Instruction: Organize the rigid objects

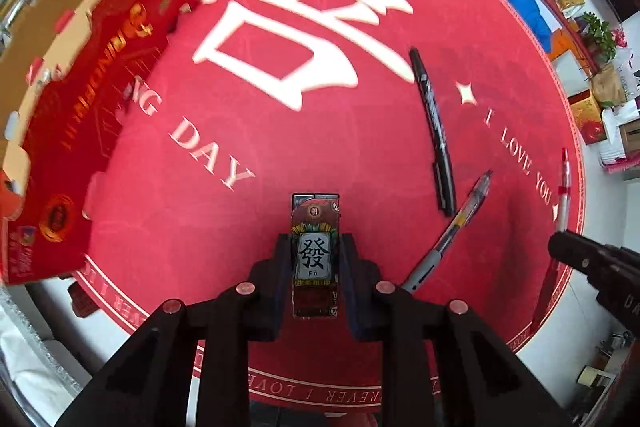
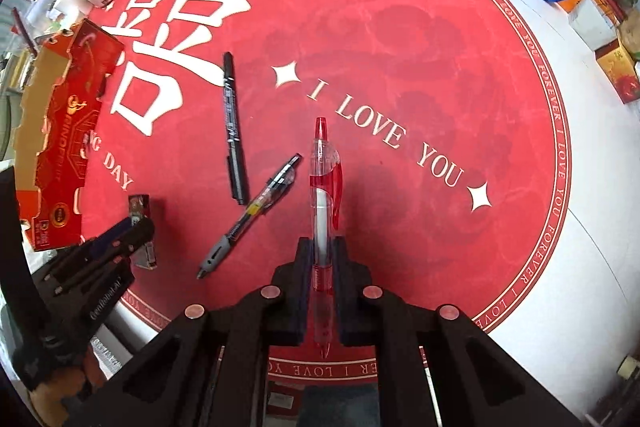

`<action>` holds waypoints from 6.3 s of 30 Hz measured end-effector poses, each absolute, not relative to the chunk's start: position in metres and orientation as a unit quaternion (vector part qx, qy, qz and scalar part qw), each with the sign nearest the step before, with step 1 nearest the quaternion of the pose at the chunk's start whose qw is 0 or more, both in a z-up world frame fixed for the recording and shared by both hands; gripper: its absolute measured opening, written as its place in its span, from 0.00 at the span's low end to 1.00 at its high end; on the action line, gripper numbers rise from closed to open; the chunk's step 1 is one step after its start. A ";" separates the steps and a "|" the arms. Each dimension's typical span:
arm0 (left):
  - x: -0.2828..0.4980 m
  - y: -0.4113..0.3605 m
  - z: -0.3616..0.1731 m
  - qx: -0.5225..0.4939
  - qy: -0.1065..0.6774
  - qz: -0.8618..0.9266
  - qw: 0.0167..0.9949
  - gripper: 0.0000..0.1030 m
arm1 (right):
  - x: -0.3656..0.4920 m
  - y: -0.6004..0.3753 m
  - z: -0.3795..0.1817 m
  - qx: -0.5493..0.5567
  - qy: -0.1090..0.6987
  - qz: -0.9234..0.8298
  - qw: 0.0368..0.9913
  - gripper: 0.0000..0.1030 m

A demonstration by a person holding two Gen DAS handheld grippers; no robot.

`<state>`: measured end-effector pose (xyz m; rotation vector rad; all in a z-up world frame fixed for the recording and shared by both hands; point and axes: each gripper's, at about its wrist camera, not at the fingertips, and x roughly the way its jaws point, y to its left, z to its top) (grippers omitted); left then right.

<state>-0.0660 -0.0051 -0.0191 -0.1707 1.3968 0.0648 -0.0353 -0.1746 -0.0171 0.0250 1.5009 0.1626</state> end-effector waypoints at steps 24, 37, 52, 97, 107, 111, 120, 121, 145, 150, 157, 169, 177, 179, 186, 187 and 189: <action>-0.023 0.097 0.043 -0.101 0.545 0.098 0.826 0.25 | 0.021 -0.049 0.047 -0.034 0.612 0.181 0.770 0.10; -0.039 0.209 0.064 -0.142 0.507 0.204 0.825 0.25 | 0.031 0.086 0.074 -0.084 0.568 0.290 0.765 0.10; -0.046 0.282 0.051 -0.165 0.512 0.270 0.799 0.25 | 0.023 0.180 0.074 -0.118 0.554 0.348 0.747 0.10; -0.006 0.289 -0.001 -0.146 0.566 0.237 0.776 0.25 | 0.064 0.188 0.031 -0.134 0.583 0.305 0.741 0.11; -0.004 0.291 -0.006 -0.142 0.571 0.235 0.773 0.25 | 0.066 0.191 0.024 -0.136 0.587 0.303 0.738 0.11; -0.003 0.292 -0.009 -0.139 0.574 0.235 0.772 0.25 | 0.067 0.192 0.020 -0.137 0.589 0.301 0.737 0.11; 0.001 0.290 -0.023 -0.134 0.589 0.228 0.764 0.25 | 0.073 0.196 0.002 -0.136 0.604 0.289 0.730 0.11; 0.002 0.290 -0.026 -0.133 0.592 0.226 0.762 0.25 | 0.073 0.196 0.000 -0.138 0.605 0.288 0.730 0.11; -0.017 0.293 -0.032 -0.128 0.588 0.211 0.770 1.00 | 0.053 0.131 0.026 -0.142 0.576 0.252 0.765 0.89; -0.022 0.250 -0.011 -0.096 0.580 0.161 0.793 1.00 | 0.045 0.052 0.007 -0.088 0.629 0.169 0.753 0.89; -0.017 0.140 0.018 -0.054 0.563 0.045 0.823 1.00 | 0.025 -0.066 -0.023 -0.014 0.686 0.051 0.726 0.89; 0.034 -0.022 -0.062 -0.040 0.635 -0.039 0.771 1.00 | -0.021 -0.190 -0.051 0.074 0.720 -0.047 0.689 0.89; 0.034 -0.027 -0.091 0.019 0.639 0.001 0.769 1.00 | -0.027 -0.194 -0.067 0.119 0.720 -0.032 0.683 0.89; 0.036 -0.017 -0.089 0.026 0.633 0.005 0.774 1.00 | -0.024 -0.187 -0.072 0.135 0.717 -0.031 0.683 0.89; 0.044 -0.012 -0.086 0.044 0.636 -0.027 0.770 1.00 | -0.011 -0.151 -0.094 0.162 0.701 -0.039 0.693 0.89; 0.045 -0.013 -0.086 0.047 0.636 -0.031 0.770 1.00 | -0.011 -0.146 -0.096 0.160 0.699 -0.040 0.696 0.89; 0.047 -0.016 -0.085 0.057 0.634 -0.043 0.770 1.00 | -0.013 -0.138 -0.097 0.151 0.697 -0.046 0.700 0.87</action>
